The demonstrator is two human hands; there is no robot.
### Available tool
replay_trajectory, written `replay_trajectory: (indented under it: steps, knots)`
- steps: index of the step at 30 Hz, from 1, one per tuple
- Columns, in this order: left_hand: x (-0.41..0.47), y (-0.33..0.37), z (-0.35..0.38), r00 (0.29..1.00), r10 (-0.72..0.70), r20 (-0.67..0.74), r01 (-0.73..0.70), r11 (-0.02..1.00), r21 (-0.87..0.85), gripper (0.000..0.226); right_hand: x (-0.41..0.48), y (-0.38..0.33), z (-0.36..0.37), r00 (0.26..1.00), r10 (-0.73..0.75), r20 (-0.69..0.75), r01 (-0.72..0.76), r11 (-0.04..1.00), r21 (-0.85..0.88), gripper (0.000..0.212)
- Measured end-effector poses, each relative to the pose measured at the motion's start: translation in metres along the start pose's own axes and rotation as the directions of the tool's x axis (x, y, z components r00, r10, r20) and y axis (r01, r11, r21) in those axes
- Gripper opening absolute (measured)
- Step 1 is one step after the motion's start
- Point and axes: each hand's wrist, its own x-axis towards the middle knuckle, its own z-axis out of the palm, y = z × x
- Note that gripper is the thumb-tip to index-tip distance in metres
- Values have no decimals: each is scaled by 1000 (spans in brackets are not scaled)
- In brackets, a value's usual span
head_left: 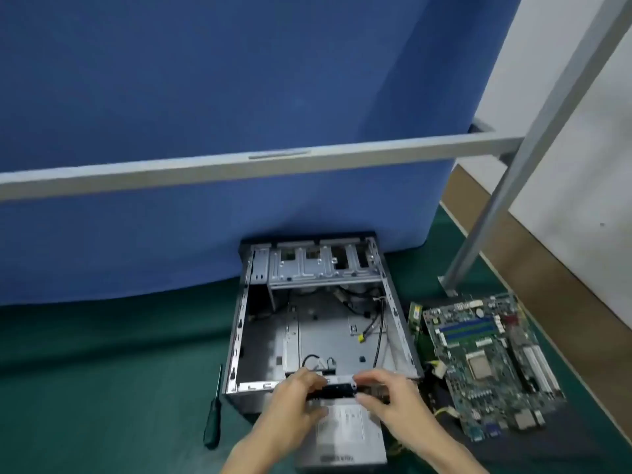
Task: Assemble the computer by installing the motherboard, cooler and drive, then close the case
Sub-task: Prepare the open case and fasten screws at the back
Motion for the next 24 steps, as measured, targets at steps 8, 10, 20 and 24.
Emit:
replay_trajectory:
  steps: [8,10,20,24]
  knots:
    - [-1,-4,15,972,-7,233,-83,923,377,115,1,9,23,960,-65,272,201,837,-510,114]
    - [0,-5,18,957,-21,288,-130,859,496,126,1,11,27,946,-66,317,252,765,-593,119]
    - [2,4,12,947,15,321,-224,748,625,111,1,10,18,935,-87,343,299,714,-634,106]
    - [-4,25,-15,930,18,366,-225,817,530,116,-8,-13,-5,926,-87,367,289,788,-544,107]
